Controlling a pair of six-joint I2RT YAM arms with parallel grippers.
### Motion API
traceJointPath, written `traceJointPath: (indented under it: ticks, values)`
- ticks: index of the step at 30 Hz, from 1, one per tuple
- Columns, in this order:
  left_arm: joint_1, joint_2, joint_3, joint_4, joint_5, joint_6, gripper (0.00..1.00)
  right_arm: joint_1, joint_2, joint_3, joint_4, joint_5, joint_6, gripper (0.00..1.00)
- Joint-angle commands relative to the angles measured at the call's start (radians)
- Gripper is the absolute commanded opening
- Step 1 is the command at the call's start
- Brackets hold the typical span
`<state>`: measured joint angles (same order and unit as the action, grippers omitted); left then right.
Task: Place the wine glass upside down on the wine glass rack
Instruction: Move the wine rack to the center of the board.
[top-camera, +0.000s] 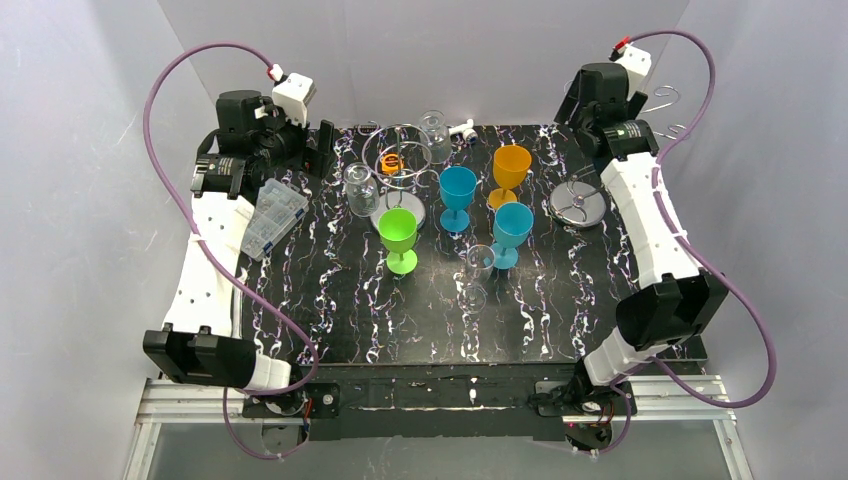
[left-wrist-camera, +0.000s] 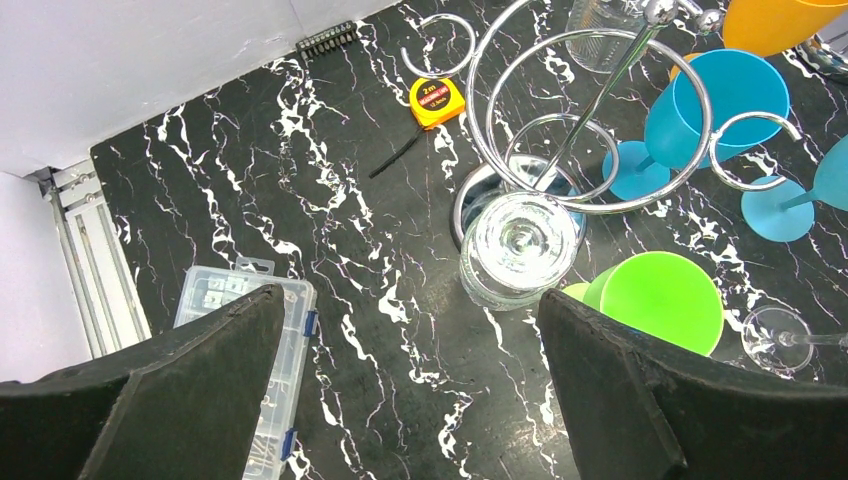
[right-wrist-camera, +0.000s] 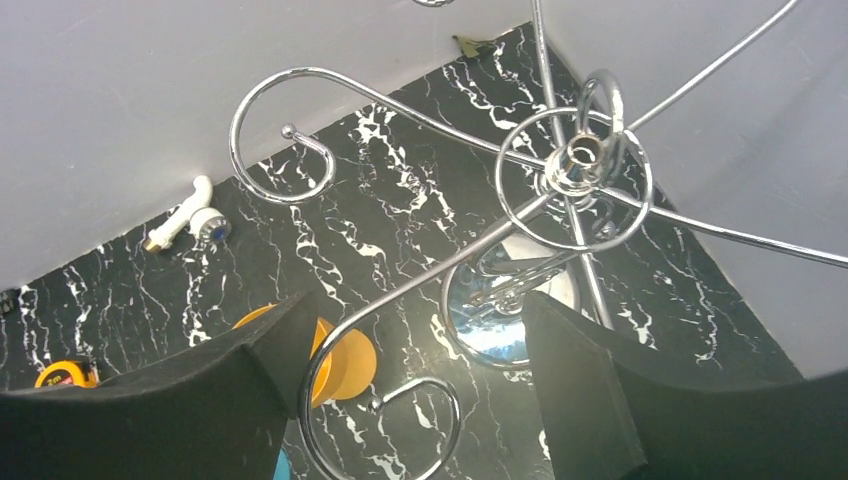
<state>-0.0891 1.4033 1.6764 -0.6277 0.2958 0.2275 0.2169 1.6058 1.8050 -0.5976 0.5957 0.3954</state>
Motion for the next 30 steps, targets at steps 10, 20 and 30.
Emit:
traceJointPath:
  ticks: [10, 20, 30]
  values:
    - [0.002, -0.069, -0.023, 0.02, -0.001, 0.009, 0.98, -0.025, 0.058, 0.106, 0.06, -0.199, 0.035, 0.5]
    - [0.002, -0.074, -0.02, 0.007, -0.014, 0.016, 0.98, -0.027, 0.033, 0.144, 0.043, -0.443, 0.039, 0.35]
    - [0.002, -0.089, -0.018, 0.0, -0.011, 0.018, 0.98, -0.026, -0.001, 0.141, 0.035, -0.557, 0.039, 0.27]
